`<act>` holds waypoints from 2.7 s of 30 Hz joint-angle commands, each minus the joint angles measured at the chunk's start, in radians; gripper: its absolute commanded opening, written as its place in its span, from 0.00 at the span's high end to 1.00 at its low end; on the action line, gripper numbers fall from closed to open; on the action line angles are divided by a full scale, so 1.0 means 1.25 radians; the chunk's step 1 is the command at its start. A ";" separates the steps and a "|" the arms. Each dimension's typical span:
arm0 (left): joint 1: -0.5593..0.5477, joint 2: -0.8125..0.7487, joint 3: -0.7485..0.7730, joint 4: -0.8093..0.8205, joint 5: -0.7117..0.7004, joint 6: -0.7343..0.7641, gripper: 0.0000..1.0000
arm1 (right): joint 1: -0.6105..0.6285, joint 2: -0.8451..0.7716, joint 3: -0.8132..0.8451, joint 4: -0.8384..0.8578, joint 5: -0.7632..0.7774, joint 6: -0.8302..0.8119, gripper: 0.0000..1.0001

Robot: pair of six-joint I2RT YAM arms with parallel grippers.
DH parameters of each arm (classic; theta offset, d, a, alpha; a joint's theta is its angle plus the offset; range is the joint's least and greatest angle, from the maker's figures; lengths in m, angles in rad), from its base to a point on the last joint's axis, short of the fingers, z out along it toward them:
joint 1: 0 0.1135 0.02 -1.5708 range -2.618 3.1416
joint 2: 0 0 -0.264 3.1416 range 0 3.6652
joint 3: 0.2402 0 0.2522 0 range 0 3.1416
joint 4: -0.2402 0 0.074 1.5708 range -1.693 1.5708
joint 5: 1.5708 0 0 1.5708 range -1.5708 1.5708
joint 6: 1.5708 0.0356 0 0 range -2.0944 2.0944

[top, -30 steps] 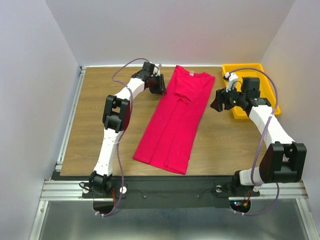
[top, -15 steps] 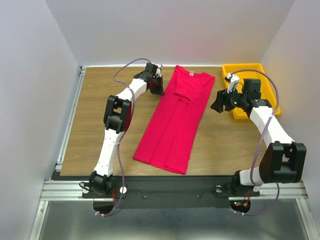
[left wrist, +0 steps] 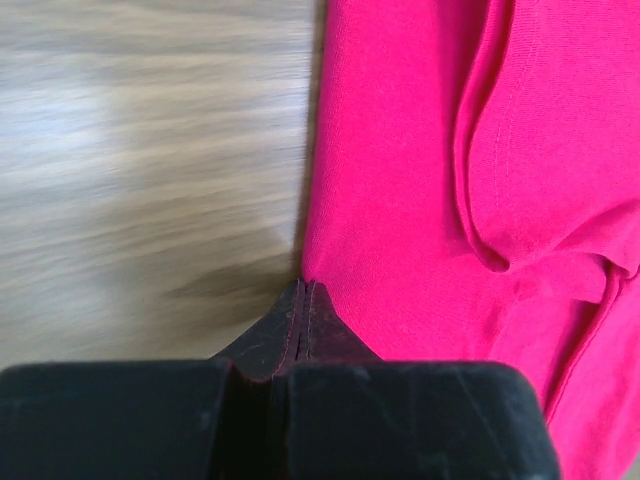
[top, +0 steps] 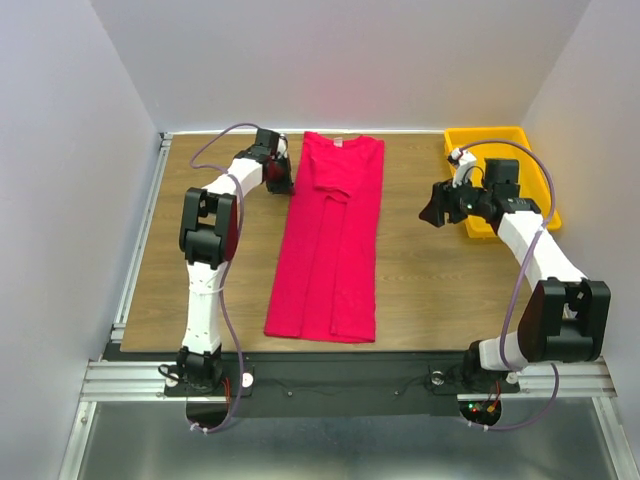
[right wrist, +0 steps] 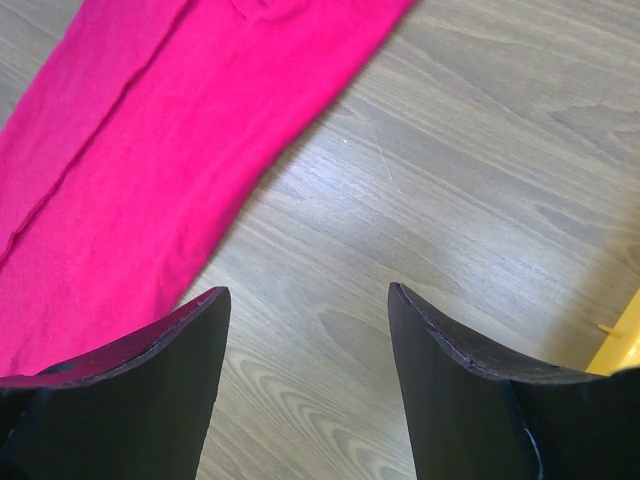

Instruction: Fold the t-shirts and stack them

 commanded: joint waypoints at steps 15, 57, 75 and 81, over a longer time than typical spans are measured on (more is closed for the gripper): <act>0.059 -0.254 -0.137 0.111 -0.038 0.028 0.53 | 0.135 -0.008 -0.037 -0.089 -0.181 -0.434 0.27; -0.061 -1.083 -1.068 -0.267 0.044 -0.444 0.46 | 0.788 -0.054 -0.281 -0.034 0.174 -0.461 0.11; -0.089 -1.060 -1.081 -0.310 0.073 -0.527 0.47 | 0.789 -0.044 -0.280 -0.019 0.179 -0.445 0.17; -0.115 -1.048 -1.110 -0.296 0.071 -0.597 0.51 | 0.788 -0.044 -0.284 -0.010 0.181 -0.443 0.17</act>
